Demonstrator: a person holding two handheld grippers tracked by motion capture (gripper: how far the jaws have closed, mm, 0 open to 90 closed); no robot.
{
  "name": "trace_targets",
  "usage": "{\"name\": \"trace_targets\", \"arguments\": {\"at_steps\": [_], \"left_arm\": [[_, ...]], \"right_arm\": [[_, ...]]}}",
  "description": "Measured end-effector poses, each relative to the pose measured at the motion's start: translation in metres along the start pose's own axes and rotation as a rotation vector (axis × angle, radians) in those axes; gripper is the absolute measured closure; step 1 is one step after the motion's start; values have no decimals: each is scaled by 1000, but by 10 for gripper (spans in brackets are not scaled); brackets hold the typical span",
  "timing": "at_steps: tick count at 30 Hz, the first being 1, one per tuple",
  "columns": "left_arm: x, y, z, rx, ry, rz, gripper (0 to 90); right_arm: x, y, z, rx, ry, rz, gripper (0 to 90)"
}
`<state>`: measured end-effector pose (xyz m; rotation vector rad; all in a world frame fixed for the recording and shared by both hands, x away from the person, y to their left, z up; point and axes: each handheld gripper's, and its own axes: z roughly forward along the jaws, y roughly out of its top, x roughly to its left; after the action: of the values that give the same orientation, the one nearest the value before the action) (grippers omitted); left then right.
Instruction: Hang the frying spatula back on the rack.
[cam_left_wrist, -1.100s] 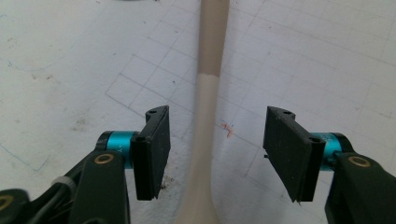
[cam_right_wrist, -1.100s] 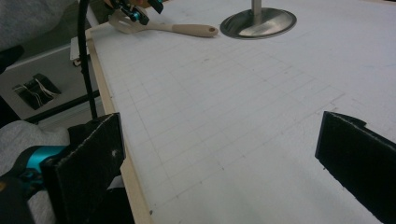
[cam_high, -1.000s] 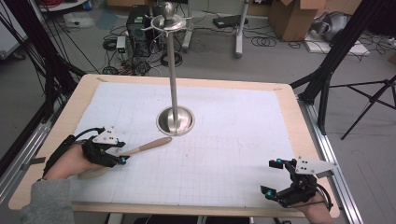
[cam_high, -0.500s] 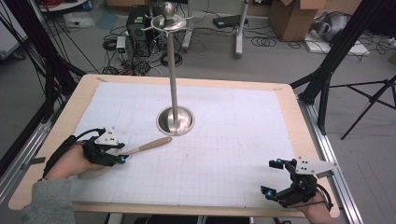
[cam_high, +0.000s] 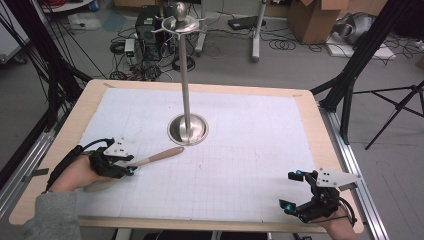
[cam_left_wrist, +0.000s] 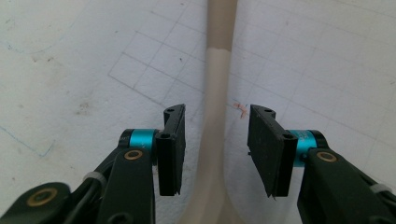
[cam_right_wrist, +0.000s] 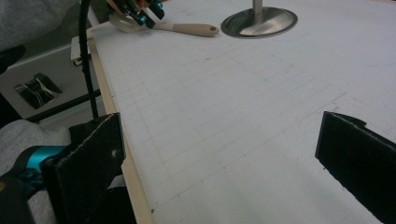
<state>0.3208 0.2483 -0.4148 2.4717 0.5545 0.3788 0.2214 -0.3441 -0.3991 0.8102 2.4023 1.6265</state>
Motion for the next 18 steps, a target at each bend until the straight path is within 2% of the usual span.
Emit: {"name": "trace_targets", "arguments": {"at_steps": [10,14,18], "left_arm": [[0,-2,2,34,12,-6,609],[1,-2,3,43,14,8,637],[0,-3,5,45,10,-4,639]], "right_arm": [[0,0,0,1,0,0,5],[0,0,0,1,0,1,4],[0,0,0,1,0,-1,5]]}}
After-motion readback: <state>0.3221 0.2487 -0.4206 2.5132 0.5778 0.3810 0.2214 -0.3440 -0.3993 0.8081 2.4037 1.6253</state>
